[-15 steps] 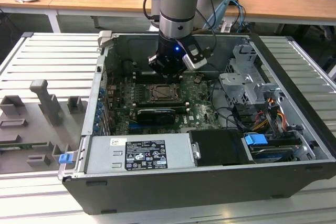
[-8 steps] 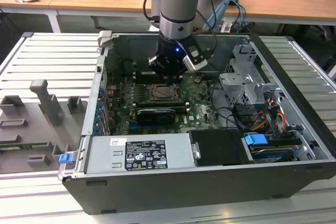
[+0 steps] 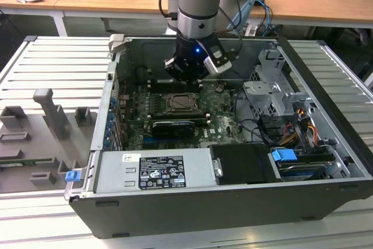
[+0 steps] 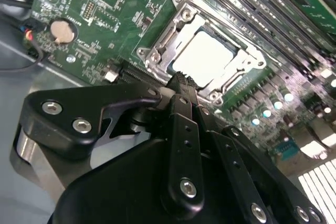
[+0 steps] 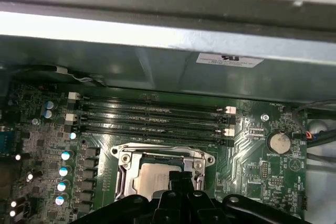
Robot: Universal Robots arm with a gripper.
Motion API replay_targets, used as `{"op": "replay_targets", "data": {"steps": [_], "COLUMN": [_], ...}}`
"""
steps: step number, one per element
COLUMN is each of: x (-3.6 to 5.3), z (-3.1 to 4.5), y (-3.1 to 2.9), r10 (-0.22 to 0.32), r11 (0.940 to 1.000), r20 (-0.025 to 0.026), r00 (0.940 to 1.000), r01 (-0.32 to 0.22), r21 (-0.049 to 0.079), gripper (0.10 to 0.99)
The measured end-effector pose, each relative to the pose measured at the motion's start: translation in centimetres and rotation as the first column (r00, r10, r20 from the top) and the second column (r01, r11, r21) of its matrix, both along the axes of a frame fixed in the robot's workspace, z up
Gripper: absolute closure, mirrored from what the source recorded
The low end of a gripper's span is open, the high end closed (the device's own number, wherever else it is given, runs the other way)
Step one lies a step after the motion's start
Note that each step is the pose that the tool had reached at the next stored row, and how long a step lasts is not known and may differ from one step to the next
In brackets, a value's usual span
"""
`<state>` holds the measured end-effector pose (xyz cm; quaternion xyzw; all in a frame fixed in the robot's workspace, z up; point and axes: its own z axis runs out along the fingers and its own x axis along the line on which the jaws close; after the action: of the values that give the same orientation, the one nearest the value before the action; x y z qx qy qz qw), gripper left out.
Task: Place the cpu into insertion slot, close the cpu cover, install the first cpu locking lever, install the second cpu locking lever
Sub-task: 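Install the second cpu locking lever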
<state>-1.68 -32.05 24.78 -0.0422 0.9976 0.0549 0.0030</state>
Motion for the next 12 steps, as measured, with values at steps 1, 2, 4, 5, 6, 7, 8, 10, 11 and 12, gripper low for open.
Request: {"op": "replay_targets", "data": {"steps": [1, 2, 4, 5, 6, 7, 8, 10, 11, 12], "x": [0.0, 0.0, -0.08, -0.09, -0.09, -0.09, -0.09, -0.09, -0.09, -0.09], "z": [0.42, 0.45, 0.46, 0.45, 0.45, 0.45, 0.45, 0.45, 0.44, 0.45], "y": [0.0, 0.0, -0.1, -0.16, -0.29, -0.4, -0.57, -0.69, -0.71, -0.74], "r10": [0.0, 0.0, 0.0, 0.0, 0.0, 0.0, 0.0, 0.0, 0.0, 0.0], "r11": [1.0, 1.0, 1.0, 1.0, 1.0, 1.0, 1.0, 1.0, 1.0, 1.0], "r20": [0.0, 0.0001, 0.0001, 0.0, 0.0, 0.0001, 0.0001, 0.0001, 0.0001, 0.0001], "r00": [1.0, 1.0, 1.0, 1.0, 1.0, 1.0, 1.0, 1.0, 1.0, 1.0], "r01": [0.0, 0.0, 0.0, 0.0, 0.0, 0.0, 0.0, 0.0, 0.0, 0.0], "r21": [0.0, 0.0, 0.0, 0.0, 0.0, 0.0, 0.0, 0.0, 0.0, 0.0], "gripper": [0.98, 0.98, 0.98, 0.98, 0.98, 0.98, 0.98, 0.98, 0.98, 0.98]}}
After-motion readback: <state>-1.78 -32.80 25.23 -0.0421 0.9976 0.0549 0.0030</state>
